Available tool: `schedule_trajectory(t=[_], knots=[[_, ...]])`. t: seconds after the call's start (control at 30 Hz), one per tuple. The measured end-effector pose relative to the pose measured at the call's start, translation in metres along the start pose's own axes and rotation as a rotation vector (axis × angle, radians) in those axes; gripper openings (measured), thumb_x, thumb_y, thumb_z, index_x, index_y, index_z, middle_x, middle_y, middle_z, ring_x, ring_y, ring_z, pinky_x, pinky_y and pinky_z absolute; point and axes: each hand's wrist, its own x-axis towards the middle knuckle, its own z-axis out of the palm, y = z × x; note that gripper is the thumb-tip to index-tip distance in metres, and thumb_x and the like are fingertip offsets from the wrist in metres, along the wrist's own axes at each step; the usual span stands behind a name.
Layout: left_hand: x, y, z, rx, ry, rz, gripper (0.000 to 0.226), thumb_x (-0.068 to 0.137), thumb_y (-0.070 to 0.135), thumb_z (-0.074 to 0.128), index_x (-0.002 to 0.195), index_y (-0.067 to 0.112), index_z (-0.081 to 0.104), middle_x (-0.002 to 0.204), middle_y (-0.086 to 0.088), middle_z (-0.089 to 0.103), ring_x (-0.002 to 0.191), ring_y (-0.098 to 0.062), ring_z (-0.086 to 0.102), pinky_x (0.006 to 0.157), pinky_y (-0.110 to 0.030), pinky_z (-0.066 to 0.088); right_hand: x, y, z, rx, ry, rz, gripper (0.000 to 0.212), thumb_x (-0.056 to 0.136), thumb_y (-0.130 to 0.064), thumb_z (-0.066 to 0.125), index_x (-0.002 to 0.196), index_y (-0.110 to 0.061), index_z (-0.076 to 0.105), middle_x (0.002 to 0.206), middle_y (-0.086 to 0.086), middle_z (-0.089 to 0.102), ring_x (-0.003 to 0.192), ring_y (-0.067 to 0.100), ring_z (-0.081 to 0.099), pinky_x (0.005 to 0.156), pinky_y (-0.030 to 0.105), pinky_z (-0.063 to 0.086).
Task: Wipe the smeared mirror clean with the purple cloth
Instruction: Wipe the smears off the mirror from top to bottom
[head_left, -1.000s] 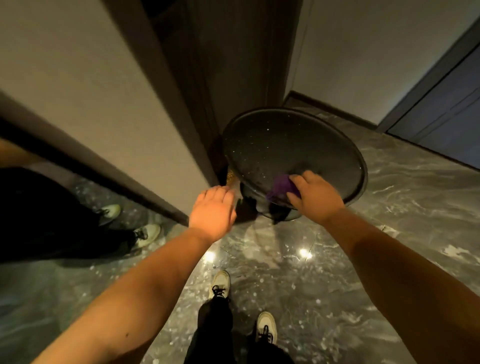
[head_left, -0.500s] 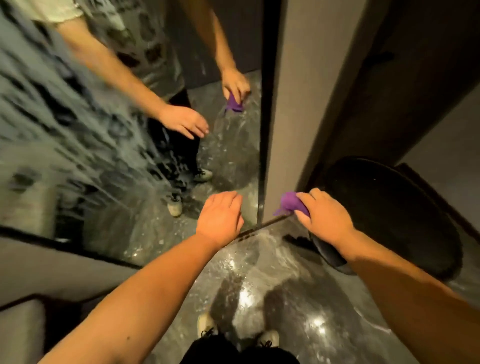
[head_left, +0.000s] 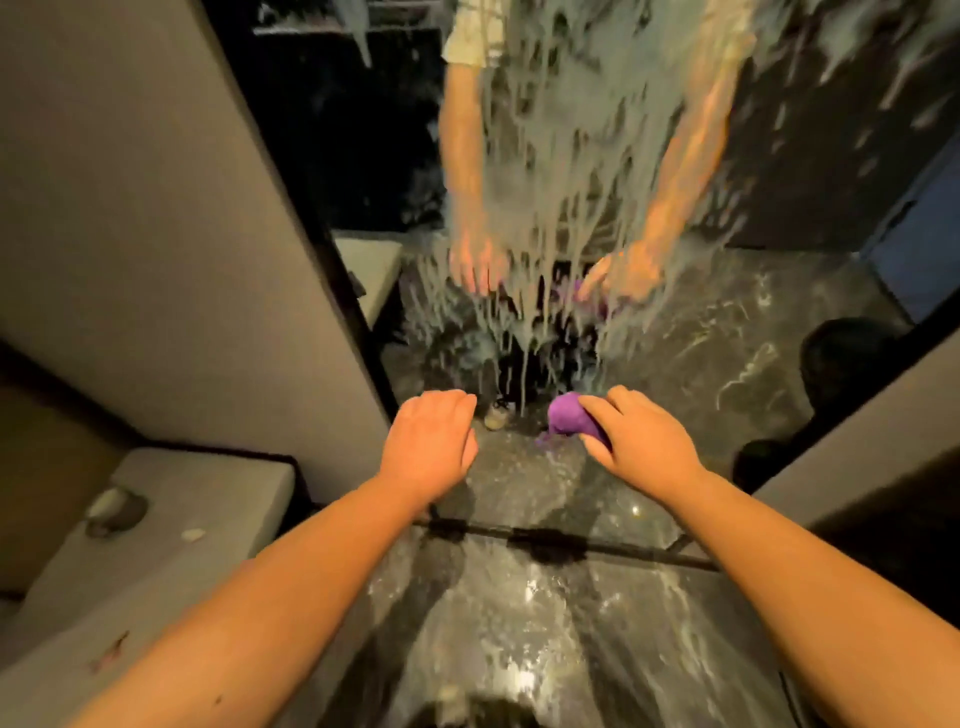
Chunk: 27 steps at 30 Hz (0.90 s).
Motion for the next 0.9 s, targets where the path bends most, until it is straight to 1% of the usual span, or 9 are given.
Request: schedule_trajectory(t=[0.1,0.23,0.33,0.4,0.47,0.57,0.73,0.8,0.9], knots=[[-0.007,-0.049,-0.018,0.016,0.057,-0.071,0.036,0.080,0.024,0.064,0.113,0.008,0.066,0.103,-0.009,0.068,0.091,-0.032,0.064,0.075,-0.042,0.053,0.042,-0.031,-0.013,-0.030,0.064,-0.116,0.048,0.077,-0.034,0.079,0.117,-0.012,0.064,0.087,0.011,0.058,0.073,0.034,0.060,0.058,0.039,0.052],[0.006,-0.101,-0.055,0.058,0.133,-0.166,0.040,0.081,0.027,0.059,0.116,0.008,0.066,0.099,-0.011,0.068,0.086,-0.035,0.064,0.070,-0.042,0.051,0.096,-0.061,-0.045,-0.037,0.223,-0.244,0.050,0.076,-0.029,0.080,0.118,-0.012,0.062,0.086,0.013,0.058,0.071,0.034,0.058,0.057,0.039,0.053],[0.029,-0.133,-0.094,0.063,0.251,-0.203,0.037,0.080,0.023,0.068,0.114,0.008,0.067,0.096,-0.011,0.068,0.083,-0.035,0.064,0.066,-0.041,0.050,0.137,-0.080,-0.090,-0.068,0.375,-0.324,0.043,0.083,-0.030,0.066,0.121,-0.011,0.060,0.087,0.015,0.058,0.070,0.035,0.055,0.055,0.042,0.052],[0.048,-0.151,-0.123,0.055,0.358,-0.219,0.036,0.081,0.022,0.068,0.114,0.008,0.067,0.096,-0.010,0.068,0.085,-0.034,0.063,0.068,-0.041,0.050,0.162,-0.090,-0.129,-0.109,0.476,-0.368,0.043,0.088,-0.036,0.053,0.122,-0.011,0.061,0.089,0.015,0.059,0.070,0.035,0.055,0.054,0.041,0.050],[0.068,-0.169,-0.152,0.051,0.486,-0.238,0.035,0.084,0.026,0.059,0.114,0.009,0.067,0.096,-0.010,0.068,0.085,-0.034,0.063,0.068,-0.042,0.050,0.187,-0.098,-0.171,-0.167,0.579,-0.401,0.044,0.091,-0.038,0.050,0.123,-0.011,0.062,0.093,0.014,0.060,0.072,0.034,0.055,0.056,0.041,0.049],[0.096,-0.193,-0.195,0.006,0.655,-0.288,0.044,0.085,0.033,0.041,0.113,0.012,0.066,0.097,-0.008,0.065,0.084,-0.033,0.062,0.069,-0.044,0.049,0.220,-0.111,-0.242,-0.244,0.745,-0.433,0.043,0.090,-0.038,0.053,0.122,-0.011,0.064,0.094,0.014,0.062,0.075,0.034,0.056,0.059,0.041,0.049],[0.136,-0.220,-0.253,-0.094,0.894,-0.395,0.047,0.081,0.034,0.042,0.115,0.010,0.063,0.107,-0.012,0.063,0.090,-0.035,0.064,0.076,-0.042,0.052,0.263,-0.127,-0.357,-0.387,0.922,-0.459,0.044,0.097,-0.039,0.054,0.131,-0.012,0.056,0.108,0.016,0.061,0.090,0.037,0.058,0.072,0.048,0.050],[0.150,-0.224,-0.266,-0.170,0.950,-0.402,0.049,0.083,0.034,0.040,0.117,0.007,0.063,0.109,-0.014,0.063,0.093,-0.037,0.064,0.079,-0.044,0.053,0.277,-0.134,-0.402,-0.465,1.020,-0.442,0.045,0.095,-0.037,0.059,0.131,-0.011,0.057,0.106,0.017,0.061,0.087,0.036,0.056,0.070,0.044,0.050],[0.163,-0.223,-0.273,-0.270,1.041,-0.388,0.048,0.088,0.034,0.037,0.116,0.004,0.062,0.107,-0.016,0.063,0.090,-0.038,0.064,0.078,-0.047,0.054,0.299,-0.148,-0.467,-0.538,1.124,-0.397,0.047,0.094,-0.035,0.065,0.134,-0.011,0.054,0.107,0.019,0.058,0.086,0.037,0.054,0.068,0.042,0.046]])
